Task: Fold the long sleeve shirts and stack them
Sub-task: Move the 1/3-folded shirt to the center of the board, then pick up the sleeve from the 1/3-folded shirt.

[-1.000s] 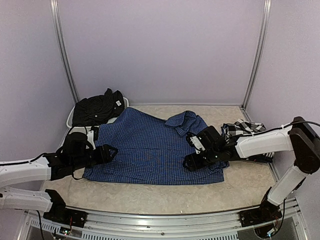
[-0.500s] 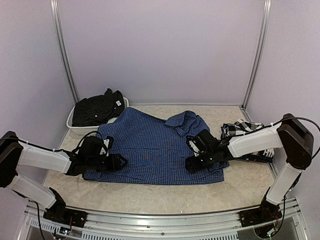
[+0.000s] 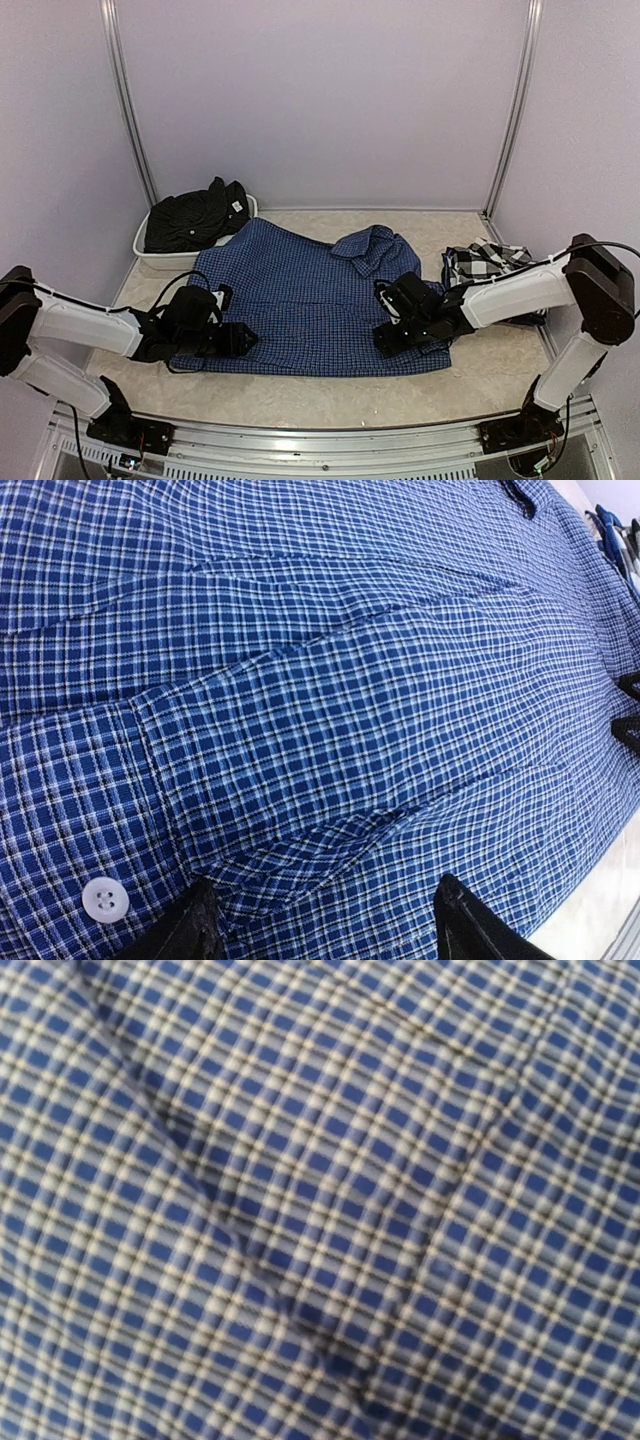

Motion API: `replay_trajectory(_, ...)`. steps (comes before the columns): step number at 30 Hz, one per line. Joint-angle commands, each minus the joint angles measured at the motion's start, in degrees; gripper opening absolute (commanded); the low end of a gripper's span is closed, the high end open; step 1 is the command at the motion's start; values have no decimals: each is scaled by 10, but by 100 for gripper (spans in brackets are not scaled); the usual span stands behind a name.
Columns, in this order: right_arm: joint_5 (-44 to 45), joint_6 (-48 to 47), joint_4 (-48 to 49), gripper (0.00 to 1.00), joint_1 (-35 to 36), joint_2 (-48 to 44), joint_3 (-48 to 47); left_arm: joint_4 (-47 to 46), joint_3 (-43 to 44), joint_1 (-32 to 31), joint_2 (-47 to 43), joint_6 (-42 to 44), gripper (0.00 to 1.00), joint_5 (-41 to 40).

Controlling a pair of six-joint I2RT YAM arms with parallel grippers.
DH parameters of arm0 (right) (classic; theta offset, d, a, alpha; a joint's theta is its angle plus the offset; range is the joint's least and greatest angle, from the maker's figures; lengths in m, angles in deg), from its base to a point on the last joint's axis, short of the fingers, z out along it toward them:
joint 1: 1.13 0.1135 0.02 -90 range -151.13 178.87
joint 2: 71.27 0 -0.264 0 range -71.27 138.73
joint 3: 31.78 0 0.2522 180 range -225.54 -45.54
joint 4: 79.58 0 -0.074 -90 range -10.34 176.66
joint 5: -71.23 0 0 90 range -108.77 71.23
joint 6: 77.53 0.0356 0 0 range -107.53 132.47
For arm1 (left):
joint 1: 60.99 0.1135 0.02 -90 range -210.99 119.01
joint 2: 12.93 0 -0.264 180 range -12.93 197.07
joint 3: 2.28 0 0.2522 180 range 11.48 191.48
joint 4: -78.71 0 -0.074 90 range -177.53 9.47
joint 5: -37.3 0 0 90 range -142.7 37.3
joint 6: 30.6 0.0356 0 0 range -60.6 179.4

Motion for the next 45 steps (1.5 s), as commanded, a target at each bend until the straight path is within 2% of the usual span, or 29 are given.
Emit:
replay_trajectory(1,-3,56,-87,72,33,-8,53,80,-27,-49,-39,-59,70,-47)
replay_trajectory(10,3,173,-135,72,120,-45,99,182,-64,-174,-109,-191,70,-100)
replay_trajectory(16,27,222,-198,73,163,-65,84,240,-48,-200,-153,-211,71,-133)
replay_trajectory(20,70,195,-222,78,160,-91,40,264,-17,-205,-201,-195,73,-153)
replay_trajectory(21,80,181,-225,80,153,-96,23,267,-7,-205,-209,-190,74,-163)
replay_trajectory(25,91,110,-200,82,104,-112,-39,269,32,-205,-235,-161,88,-203)
replay_trajectory(30,32,32,-99,83,-4,-115,-89,254,81,-201,-234,-101,98,-252)
replay_trajectory(37,-63,1,-19,82,-110,-14,-201,203,129,-168,-200,-29,99,-267)
replay_trajectory(45,-121,18,0,76,-148,121,-303,147,142,-113,-171,-6,99,-226)
